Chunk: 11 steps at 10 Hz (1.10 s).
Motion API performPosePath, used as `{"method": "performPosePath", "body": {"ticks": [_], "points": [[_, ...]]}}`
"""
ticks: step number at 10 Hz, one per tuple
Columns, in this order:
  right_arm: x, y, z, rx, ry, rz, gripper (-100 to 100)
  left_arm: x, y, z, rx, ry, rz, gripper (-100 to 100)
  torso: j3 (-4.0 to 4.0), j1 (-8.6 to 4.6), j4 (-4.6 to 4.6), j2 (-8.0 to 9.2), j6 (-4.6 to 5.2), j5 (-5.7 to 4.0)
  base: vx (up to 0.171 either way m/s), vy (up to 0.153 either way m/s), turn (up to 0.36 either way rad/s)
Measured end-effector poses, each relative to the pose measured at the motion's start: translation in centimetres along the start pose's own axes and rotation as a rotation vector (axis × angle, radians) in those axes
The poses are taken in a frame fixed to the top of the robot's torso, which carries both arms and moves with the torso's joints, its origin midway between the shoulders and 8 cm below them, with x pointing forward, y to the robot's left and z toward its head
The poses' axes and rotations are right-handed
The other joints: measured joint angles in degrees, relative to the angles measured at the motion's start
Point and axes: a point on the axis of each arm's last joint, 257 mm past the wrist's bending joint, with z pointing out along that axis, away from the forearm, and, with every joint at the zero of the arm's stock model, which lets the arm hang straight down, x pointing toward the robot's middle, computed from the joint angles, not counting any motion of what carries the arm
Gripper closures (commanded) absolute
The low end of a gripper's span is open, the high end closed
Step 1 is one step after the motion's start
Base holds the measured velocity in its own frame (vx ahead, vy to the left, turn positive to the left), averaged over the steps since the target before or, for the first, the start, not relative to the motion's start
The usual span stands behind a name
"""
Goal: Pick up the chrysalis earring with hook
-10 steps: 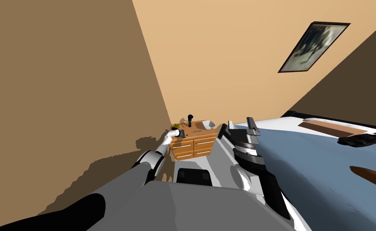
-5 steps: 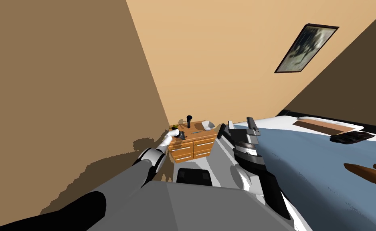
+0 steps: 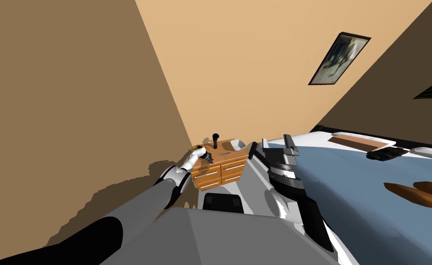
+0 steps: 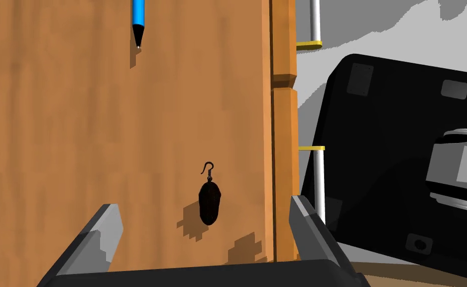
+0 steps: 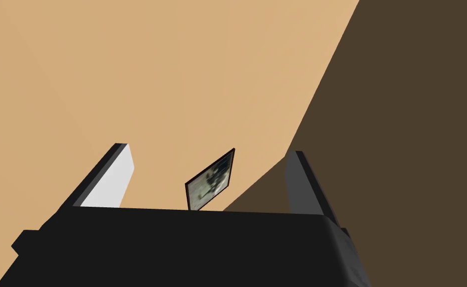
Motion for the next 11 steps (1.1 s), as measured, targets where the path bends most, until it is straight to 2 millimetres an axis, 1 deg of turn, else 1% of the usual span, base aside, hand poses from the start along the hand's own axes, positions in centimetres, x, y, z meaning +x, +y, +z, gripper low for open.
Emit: {"method": "performPosePath", "body": {"ticks": [1,2,3,6,7,11], "points": [[0.0,0.0,0.0,0.000,0.000,0.000,0,-0.1,0.5,0.0,-0.023,-0.004,-0.011,-100,0.03,0.00,0.01,0.05,0.00,0.00,0.021,0.003,-0.005],[0.0,0.0,0.0,0.000,0.000,0.000,0,-0.2,0.6,0.0,-0.027,-0.005,-0.013,0,0.08,-0.01,0.03,0.14,-0.01,0.00,0.000,0.000,0.000],[0.0,0.0,0.0,0.000,0.000,0.000,0,-0.2,0.6,0.0,-0.027,-0.005,-0.012,-100,0.12,-0.02,0.05,0.21,-0.01,0.00,0.041,0.000,-0.055],[0.0,0.0,0.0,0.000,0.000,0.000,0,-0.6,1.9,1.4,-0.024,-0.005,-0.020,-100,0.04,-0.03,0.01,0.07,-0.01,-0.01,0.044,-0.001,-0.020],[0.0,0.0,0.0,0.000,0.000,0.000,0,-0.7,2.0,1.5,-0.022,-0.005,-0.020,100,0.08,-0.02,0.03,0.15,-0.01,-0.01,0.000,0.000,0.000],[0.0,0.0,0.0,0.000,0.000,0.000,0,-0.5,1.9,1.4,-0.020,-0.005,-0.013,100,0.11,-0.02,0.01,0.22,-0.10,-0.01,0.001,0.000,-0.004]]}}
